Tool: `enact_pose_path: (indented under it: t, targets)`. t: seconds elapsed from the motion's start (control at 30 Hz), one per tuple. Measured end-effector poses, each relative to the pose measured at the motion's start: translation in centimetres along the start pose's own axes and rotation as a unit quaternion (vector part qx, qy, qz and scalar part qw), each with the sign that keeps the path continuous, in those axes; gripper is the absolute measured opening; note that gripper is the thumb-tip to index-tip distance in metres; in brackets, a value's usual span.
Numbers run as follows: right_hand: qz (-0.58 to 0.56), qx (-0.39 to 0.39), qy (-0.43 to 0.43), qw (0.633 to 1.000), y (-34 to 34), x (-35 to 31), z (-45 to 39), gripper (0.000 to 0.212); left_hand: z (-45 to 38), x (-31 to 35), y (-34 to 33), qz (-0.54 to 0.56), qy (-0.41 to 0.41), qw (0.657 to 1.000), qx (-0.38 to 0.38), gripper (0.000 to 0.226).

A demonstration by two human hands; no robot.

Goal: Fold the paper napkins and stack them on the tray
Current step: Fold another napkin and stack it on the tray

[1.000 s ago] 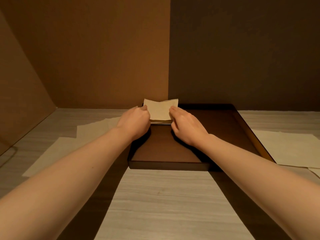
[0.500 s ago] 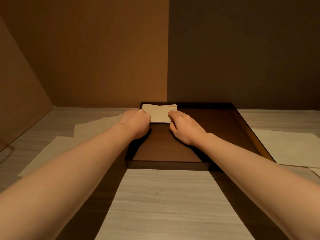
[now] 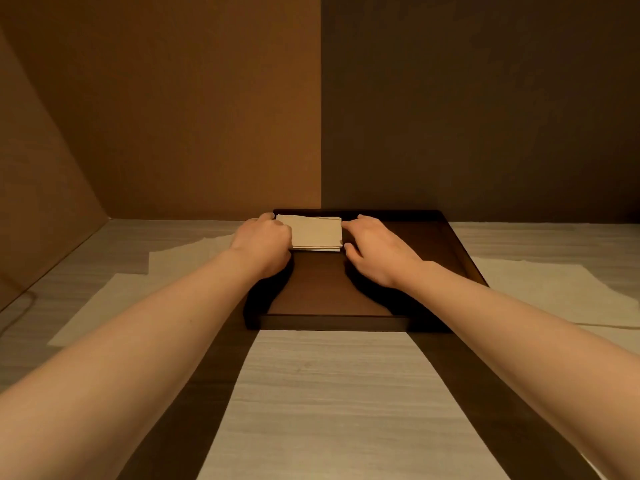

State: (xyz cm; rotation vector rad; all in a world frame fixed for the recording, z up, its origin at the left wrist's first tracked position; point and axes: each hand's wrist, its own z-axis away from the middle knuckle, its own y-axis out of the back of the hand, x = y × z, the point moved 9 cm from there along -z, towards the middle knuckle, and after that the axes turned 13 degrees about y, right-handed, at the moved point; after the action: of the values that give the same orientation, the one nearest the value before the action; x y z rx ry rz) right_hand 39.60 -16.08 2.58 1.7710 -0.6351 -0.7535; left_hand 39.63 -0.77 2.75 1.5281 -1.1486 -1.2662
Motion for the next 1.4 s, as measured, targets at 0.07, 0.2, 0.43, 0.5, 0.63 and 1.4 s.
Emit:
enact_pose_path:
  t: [0.07,0.2,0.43,0.5,0.63,1.4]
  targets:
    - [0.007,0.018,-0.003,1.000,2.0,0.1,1.7,0.048,0.8,1.0,1.6,0.034,-0.007,0.999,0.024,0.030]
    - [0.014,0.034,-0.027,0.999,4.9,0.9,6.3,0.047,3.1,4.3,4.7,0.107,-0.029,0.992,0.062,0.036]
    - [0.040,0.043,-0.067,0.996,9.0,4.2,14.4,0.041,7.9,13.0,9.3,0.187,-0.101,0.974,0.080,0.036]
    - [0.046,0.036,-0.090,0.994,9.5,5.8,17.0,0.037,9.2,15.8,9.8,0.192,-0.126,0.970,0.080,0.035]
    - [0.057,0.000,-0.132,0.990,9.8,8.8,22.0,0.038,11.2,21.7,10.6,0.179,-0.202,0.959,0.083,0.033]
    - [0.243,-0.075,-0.029,0.967,7.6,13.1,23.8,0.017,9.5,32.2,7.8,0.207,-0.227,0.951,0.033,0.022]
